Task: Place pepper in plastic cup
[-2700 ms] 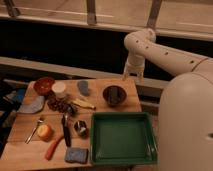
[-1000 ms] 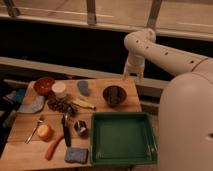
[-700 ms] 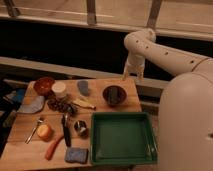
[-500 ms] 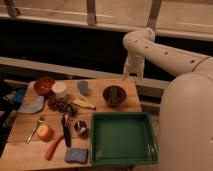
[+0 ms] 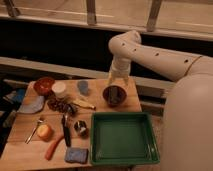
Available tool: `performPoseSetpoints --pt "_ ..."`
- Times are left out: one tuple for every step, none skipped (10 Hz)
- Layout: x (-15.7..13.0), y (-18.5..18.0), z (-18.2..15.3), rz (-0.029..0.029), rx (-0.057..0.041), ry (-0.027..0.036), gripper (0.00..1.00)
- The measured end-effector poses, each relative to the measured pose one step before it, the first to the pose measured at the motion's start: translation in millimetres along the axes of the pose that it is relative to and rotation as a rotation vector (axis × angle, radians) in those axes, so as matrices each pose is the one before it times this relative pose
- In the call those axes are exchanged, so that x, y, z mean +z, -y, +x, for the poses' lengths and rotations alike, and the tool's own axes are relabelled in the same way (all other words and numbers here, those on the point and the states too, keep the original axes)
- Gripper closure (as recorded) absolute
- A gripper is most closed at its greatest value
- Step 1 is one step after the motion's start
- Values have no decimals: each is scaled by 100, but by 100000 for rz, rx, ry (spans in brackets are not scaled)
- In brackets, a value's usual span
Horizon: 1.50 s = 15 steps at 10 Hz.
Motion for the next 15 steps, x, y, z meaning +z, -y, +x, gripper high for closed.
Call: performPoseSetpoints --pt "713 -1950 975 -1423 -2829 -968 36" --pt "721 -1510 610 -957 -2259 -1192 36" --pt "873 -2166 481 -1372 -3305 -1325 36" --pt "797 -2795 351 -1684 -4417 -1211 36" --pt "290 -1540 307 -1211 -2366 -727 36" --pt "-37 269 -68 475 35 302 36" --pt "-32 489 19 666 436 2 36" --pt "65 -356 -20 -166 -539 -88 36" --pt "-53 -230 -45 -607 89 -41 36" --pt "17 743 121 53 259 -249 36" --pt "-458 -36 -5 -3040 -656 1328 36" --pt "-301 72 122 -1325 -1084 785 36" --pt "-107 -1293 179 -614 -3002 788 36" --pt "48 -1966 489 -690 -4170 717 36" --pt "131 -1313 591 -38 -2319 404 36"
